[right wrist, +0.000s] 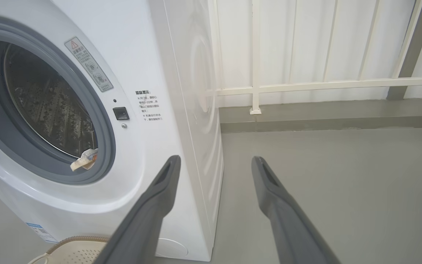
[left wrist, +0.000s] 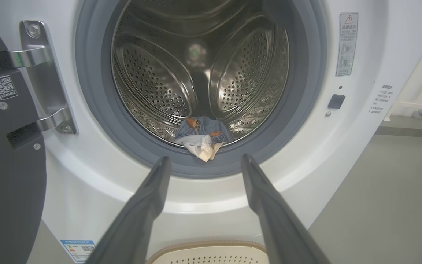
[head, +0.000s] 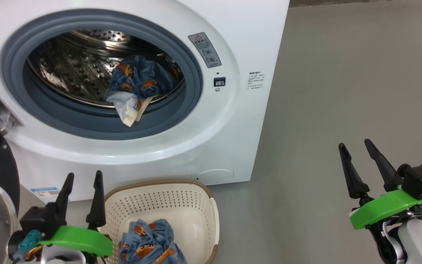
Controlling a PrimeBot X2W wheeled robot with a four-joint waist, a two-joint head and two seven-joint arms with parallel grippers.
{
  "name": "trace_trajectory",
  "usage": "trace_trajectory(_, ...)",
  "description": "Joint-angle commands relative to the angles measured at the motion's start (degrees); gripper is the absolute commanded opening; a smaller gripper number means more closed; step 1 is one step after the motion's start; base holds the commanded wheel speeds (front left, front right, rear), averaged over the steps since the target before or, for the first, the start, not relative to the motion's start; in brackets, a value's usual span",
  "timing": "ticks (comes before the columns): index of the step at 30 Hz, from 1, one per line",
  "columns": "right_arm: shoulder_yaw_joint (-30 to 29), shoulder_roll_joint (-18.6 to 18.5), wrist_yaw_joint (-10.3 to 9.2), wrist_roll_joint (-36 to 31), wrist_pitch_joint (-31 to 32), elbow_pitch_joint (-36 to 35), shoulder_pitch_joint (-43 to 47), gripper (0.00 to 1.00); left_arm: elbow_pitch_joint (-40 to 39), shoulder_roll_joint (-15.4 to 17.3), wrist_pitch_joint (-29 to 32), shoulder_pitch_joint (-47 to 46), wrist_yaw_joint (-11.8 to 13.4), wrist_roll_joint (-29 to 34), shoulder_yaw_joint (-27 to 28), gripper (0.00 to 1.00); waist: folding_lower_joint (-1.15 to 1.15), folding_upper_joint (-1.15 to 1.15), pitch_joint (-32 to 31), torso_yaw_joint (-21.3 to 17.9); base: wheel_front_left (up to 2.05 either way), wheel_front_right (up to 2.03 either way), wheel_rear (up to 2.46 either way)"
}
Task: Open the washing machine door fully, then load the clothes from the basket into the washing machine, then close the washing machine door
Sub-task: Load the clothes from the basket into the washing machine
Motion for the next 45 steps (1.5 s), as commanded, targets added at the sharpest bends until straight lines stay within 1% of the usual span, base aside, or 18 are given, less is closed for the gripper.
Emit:
trace_trajectory(1,1.0,-1.0,0.26,1.1,-0.5,-1.2,-0.1,1.00,-1.5,1.0,0.1,-0.6,0.4,-0.4,1.4,1.00,0.00,0.00,0.4,-0.1,0.00,0.00,0.00)
trace_trajectory(9,1.3,-1.0,0.26,1.1,-0.5,-1.6,-1.1,1.00,-0.2,1.2,1.8,-2.2,0.3,-0.1,-0.1,1.00,0.00,0.00,2.8,-0.7,0.00,0.00,0.00)
trace_trajectory(19,0.7,-0.1,0.26,1.0,-0.5,-2.6,-3.0,1.00,6.3,1.1,4.2,-6.6,-0.6,-1.0,-1.8,1.00,0.00,0.00,8.6,-1.8,0.00,0.00,0.00)
trace_trajectory(28,0.2,0.9,0.26,0.7,-0.5,-3.5,-5.3,1.00,17.3,0.9,6.3,-12.8,-1.8,-1.9,-4.0,1.00,0.00,0.00,15.1,-2.3,0.00,0.00,0.00)
trace_trajectory(34,0.5,1.1,0.26,0.4,-0.5,-4.1,-7.4,1.00,26.6,0.7,7.6,-17.8,-2.5,-2.2,-6.1,1.00,0.00,0.00,19.4,-2.5,0.00,0.00,0.00)
trace_trajectory(40,0.2,0.8,0.26,0.2,-0.5,-4.8,-9.4,1.00,35.0,0.6,8.1,-22.6,-2.8,-2.7,-7.4,1.00,0.00,0.00,23.8,-2.8,0.00,0.00,0.00)
trace_trajectory(45,-0.1,0.1,0.26,-0.1,-0.5,-5.6,-11.1,1.00,40.5,-0.1,8.2,-26.2,-2.8,-2.8,-8.4,1.00,0.00,0.00,27.7,-3.0,0.00,0.00,0.00)
